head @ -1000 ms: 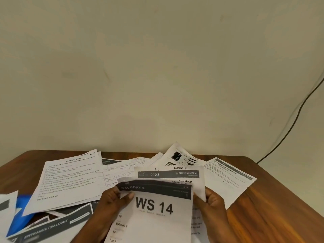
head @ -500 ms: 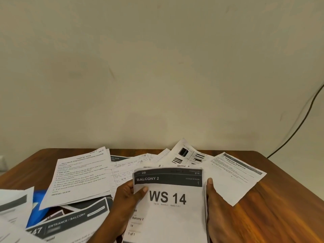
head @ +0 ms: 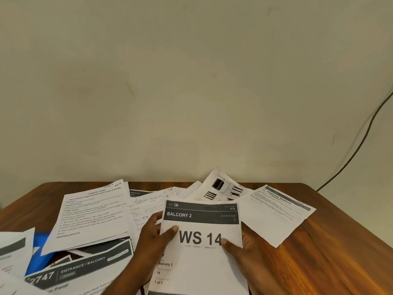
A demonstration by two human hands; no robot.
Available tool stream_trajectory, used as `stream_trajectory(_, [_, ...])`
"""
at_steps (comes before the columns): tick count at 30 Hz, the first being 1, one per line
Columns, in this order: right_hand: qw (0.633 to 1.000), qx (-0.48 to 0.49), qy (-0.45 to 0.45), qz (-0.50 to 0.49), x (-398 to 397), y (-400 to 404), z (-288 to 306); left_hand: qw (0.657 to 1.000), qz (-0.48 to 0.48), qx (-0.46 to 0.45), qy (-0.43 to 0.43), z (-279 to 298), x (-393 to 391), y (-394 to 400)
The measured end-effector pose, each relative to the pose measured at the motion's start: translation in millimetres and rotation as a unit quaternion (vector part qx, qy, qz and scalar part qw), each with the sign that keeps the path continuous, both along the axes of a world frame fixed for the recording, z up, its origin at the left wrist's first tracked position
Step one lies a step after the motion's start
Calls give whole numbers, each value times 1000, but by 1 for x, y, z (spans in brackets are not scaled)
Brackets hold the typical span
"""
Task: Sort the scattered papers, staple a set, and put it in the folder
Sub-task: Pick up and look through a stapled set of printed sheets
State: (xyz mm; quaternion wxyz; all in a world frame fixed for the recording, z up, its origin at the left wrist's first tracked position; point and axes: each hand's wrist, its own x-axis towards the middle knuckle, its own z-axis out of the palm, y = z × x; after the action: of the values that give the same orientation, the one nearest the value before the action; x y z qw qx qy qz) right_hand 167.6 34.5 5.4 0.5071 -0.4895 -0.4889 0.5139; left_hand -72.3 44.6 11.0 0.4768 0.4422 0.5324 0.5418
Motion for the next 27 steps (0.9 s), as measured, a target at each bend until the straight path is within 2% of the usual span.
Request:
stream_trajectory(8, [998, -12, 60, -1, 3, -2, 11, 990, -68, -51, -117, 3, -5, -3])
stream_trajectory(11, [997, -18, 73, -22, 4, -2, 16, 981, -110, -81, -135, 5, -6, -5])
stream_trajectory(16, [997, 16, 33, -63, 5, -1, 32, 983, -139, -68, -104, 16, 5, -15])
stream_trajectory(20, [994, 42, -16, -95, 1, 3, 44, 994, -93, -16, -55, 29, 13, -13])
stream_trajectory(27, [992, 0, -95, -85, -17, -11, 39, 1000, -7, 24, -11, 32, 10, -9])
